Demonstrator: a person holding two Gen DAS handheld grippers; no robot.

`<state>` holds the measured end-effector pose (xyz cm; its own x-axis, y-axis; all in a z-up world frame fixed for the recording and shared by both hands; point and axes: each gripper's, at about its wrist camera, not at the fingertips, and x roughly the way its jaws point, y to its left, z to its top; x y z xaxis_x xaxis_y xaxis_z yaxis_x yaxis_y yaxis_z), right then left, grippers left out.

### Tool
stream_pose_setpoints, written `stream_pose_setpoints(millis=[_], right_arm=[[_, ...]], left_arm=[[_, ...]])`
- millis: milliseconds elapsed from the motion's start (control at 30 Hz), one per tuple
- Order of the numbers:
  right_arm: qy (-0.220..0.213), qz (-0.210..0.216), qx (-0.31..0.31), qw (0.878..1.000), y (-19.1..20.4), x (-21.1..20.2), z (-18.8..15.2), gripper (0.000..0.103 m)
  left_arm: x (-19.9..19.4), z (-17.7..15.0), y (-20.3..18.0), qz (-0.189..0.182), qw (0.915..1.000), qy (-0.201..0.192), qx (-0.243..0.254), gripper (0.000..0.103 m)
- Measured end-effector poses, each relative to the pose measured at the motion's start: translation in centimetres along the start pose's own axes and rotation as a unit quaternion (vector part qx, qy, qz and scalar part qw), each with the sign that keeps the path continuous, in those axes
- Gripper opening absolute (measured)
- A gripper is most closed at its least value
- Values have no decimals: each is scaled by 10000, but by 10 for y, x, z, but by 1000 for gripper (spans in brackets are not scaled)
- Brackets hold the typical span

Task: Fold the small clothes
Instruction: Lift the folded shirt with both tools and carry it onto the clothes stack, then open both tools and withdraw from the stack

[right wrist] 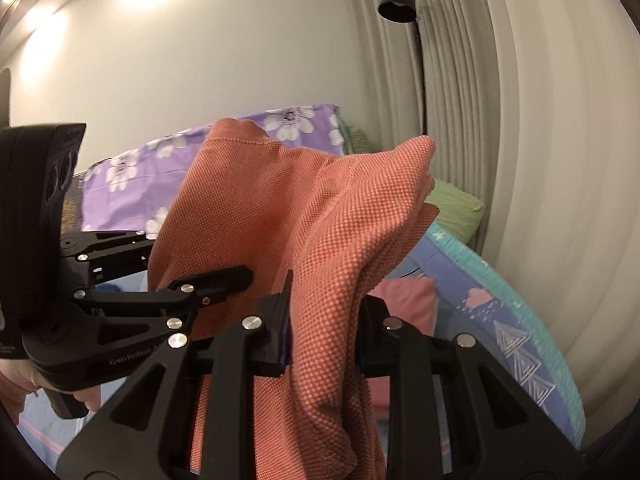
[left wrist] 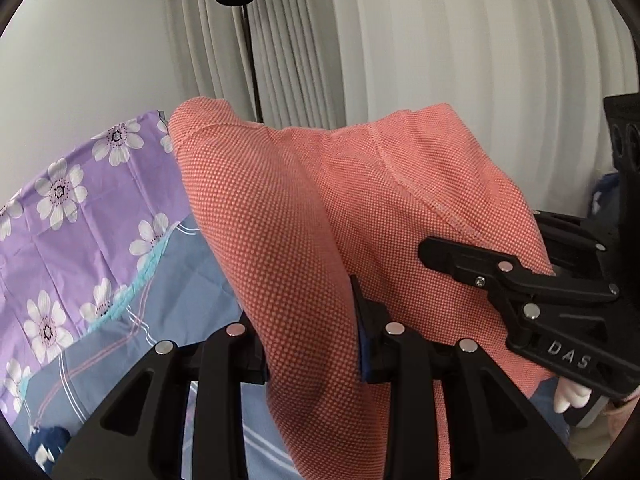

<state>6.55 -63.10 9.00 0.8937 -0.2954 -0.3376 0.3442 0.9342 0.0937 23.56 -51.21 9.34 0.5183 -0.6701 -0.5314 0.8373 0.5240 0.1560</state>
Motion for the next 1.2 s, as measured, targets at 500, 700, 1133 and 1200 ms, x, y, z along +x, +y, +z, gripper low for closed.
stream_pose_setpoints(millis=[500,700,1133,1200], right_arm=[[1554,-1450,95,9771,-66,186,-100,46],[1651,-873,1067,9766,-91,192,-115,48],[1709,-1344,754,9732,-78,192,-116,47],[1667,-1437,664,9732,-75,192,-117,47]], left_arm=[[175,-113,32,825,9886,1134,-552,66],[186,-113,27,878,9875,1226,-458,58],[187,-121,27,1095,9849,1161,-675,59],[178,-124,28,1043,9853,1039,-868,59]])
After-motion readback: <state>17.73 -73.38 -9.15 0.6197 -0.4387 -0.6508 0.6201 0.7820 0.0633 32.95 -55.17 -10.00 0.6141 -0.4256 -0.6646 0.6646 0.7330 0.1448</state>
